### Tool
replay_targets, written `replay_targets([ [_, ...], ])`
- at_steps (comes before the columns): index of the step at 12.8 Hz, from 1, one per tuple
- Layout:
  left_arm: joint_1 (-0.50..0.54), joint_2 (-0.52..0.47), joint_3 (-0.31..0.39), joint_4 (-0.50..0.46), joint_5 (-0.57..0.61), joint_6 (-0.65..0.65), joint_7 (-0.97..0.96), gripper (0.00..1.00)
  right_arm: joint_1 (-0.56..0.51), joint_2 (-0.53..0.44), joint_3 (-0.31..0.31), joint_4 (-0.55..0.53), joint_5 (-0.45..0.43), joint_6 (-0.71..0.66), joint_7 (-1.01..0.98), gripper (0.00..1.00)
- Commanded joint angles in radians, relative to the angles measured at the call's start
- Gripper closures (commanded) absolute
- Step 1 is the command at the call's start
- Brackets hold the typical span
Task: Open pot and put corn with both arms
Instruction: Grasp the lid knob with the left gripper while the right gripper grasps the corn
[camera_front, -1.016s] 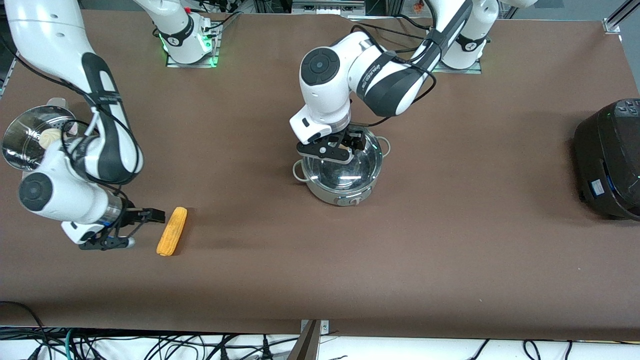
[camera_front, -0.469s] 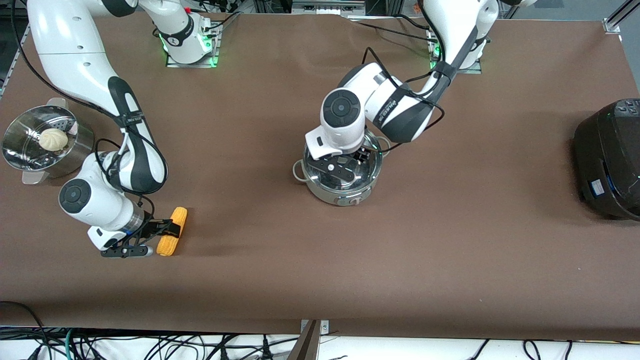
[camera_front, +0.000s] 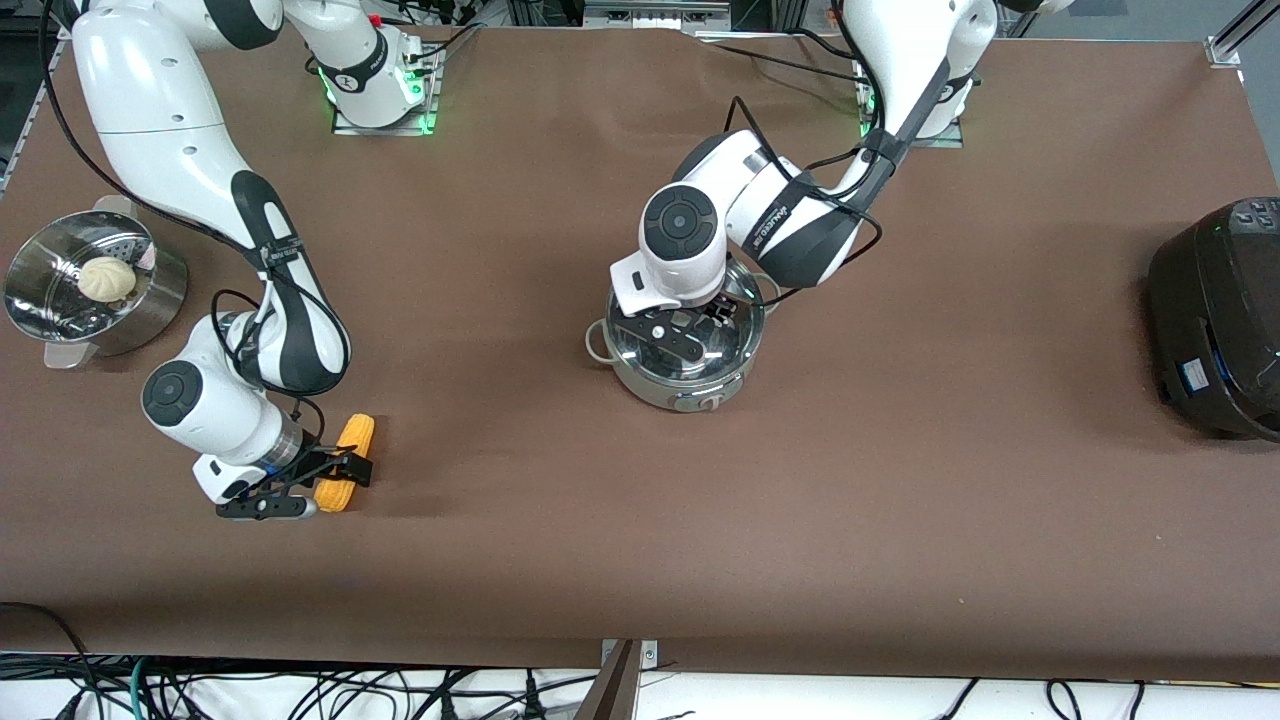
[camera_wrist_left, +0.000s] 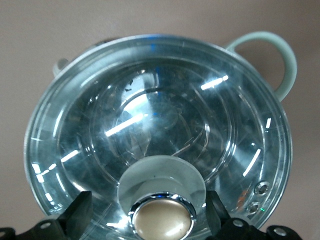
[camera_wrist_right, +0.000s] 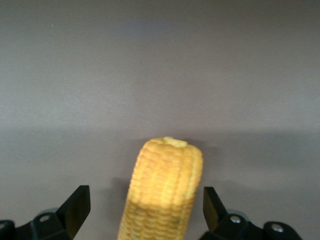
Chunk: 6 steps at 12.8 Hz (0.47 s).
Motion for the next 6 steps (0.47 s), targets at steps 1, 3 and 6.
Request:
replay_targets([
  [1, -0.003, -0.015, 0.005, -0.019, -0.02, 0.003, 0.03, 0.35, -0.003, 0.006, 0.017, -0.028, 0.051, 0.048, 0.006, 0.37],
  [3, -0.003, -0.02, 0.005, -0.01, -0.016, 0.003, 0.024, 0.66, -0.002, 0.006, 0.019, -0.054, 0.051, 0.086, 0.006, 0.79],
  [6, 0.001, -0.044, 0.007, 0.001, -0.005, 0.004, 0.019, 0.94, 0.004, 0.0, 0.02, -0.071, 0.051, 0.092, -0.004, 1.0],
])
